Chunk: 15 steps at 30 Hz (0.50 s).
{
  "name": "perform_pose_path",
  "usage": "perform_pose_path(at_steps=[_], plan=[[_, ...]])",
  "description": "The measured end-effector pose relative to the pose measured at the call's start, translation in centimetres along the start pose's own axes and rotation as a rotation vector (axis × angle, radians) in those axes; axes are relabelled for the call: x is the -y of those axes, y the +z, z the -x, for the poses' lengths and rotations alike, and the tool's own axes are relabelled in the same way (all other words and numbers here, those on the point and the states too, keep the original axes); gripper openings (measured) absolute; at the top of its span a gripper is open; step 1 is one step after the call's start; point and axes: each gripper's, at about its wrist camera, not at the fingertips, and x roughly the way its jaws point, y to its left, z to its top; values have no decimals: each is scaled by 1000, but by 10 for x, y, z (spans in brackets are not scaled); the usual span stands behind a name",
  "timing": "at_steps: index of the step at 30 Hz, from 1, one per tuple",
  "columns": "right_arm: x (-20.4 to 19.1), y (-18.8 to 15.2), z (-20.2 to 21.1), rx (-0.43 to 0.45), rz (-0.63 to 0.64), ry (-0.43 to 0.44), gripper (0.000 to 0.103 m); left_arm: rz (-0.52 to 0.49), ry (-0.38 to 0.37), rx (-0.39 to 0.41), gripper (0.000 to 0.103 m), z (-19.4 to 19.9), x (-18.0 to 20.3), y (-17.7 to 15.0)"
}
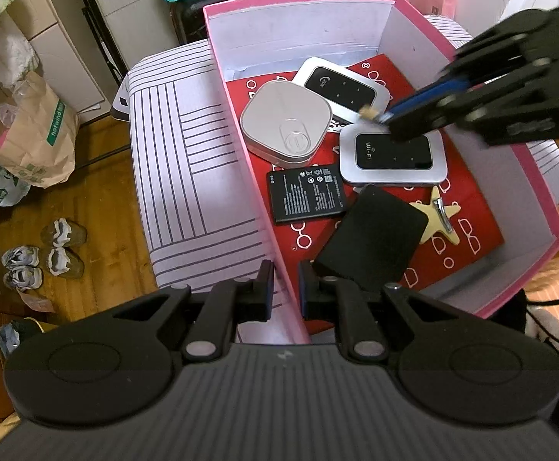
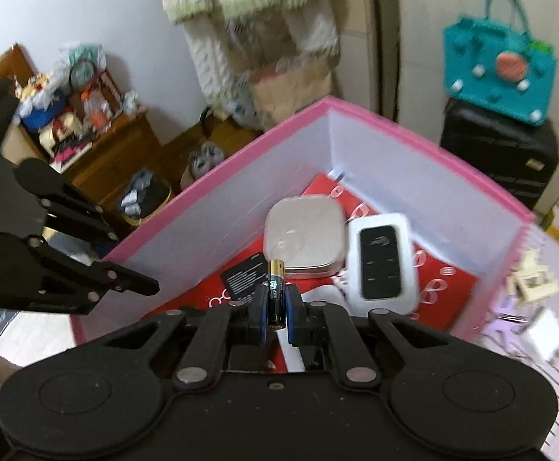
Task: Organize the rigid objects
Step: 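Carry the AA battery into the pink box and release it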
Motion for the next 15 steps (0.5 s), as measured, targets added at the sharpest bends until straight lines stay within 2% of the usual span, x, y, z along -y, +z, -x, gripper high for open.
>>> perform_pose_path(at_steps=[4, 9, 11, 13, 15], plan=[[-8, 9, -32, -89, 32, 19, 11, 1, 0, 7, 12, 0, 0, -1], [-15, 10, -50, -136, 52, 21, 11, 2, -3, 12, 12, 0, -1, -2], [-17, 10, -52, -138, 52, 10, 13, 0, -3, 13, 12, 0, 0, -2], [-18, 11, -49, -113, 62, -8, 17, -2, -2, 14, 12, 0, 0, -2], [-19, 10, -41, -85, 76, -15, 17, 2, -3, 16, 12, 1, -1, -2]])
